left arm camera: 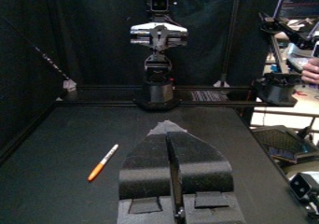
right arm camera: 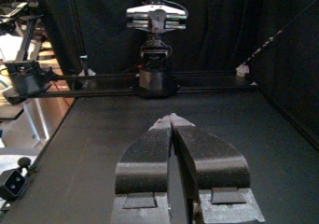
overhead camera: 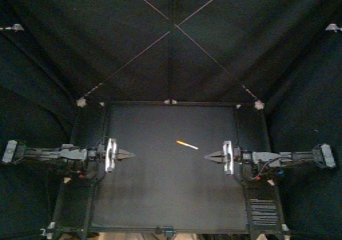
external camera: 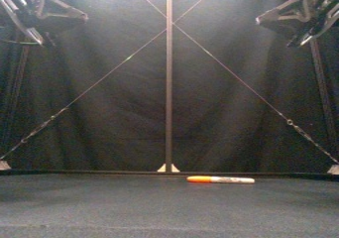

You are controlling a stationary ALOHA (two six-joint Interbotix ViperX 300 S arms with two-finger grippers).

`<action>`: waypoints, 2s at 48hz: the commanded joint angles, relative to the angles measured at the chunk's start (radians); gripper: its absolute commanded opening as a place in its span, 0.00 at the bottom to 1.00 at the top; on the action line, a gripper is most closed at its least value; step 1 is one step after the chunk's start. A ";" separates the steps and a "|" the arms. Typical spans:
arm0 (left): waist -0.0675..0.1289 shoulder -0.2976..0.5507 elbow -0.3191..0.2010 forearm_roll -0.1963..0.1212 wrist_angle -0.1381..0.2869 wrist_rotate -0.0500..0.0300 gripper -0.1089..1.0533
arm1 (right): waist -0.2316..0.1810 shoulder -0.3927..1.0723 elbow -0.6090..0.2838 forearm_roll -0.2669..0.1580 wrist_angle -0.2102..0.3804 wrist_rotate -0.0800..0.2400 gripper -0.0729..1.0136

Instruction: Uncap the pen

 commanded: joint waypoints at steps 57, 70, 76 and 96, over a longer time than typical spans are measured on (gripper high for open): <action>0.069 0.227 0.003 -0.077 0.009 0.0000 0.59 | -0.377 0.744 -0.282 0.058 0.410 0.034 0.80; 0.069 0.225 0.009 -0.077 0.008 0.0015 0.67 | -0.403 0.830 -0.290 0.063 0.413 0.032 0.80; 0.071 0.227 0.009 -0.077 0.008 0.0015 0.67 | -0.400 0.870 -0.301 0.066 0.430 0.034 0.80; 0.071 0.227 0.011 -0.074 0.009 0.0031 0.67 | -0.399 0.965 -0.330 0.072 0.465 0.034 0.60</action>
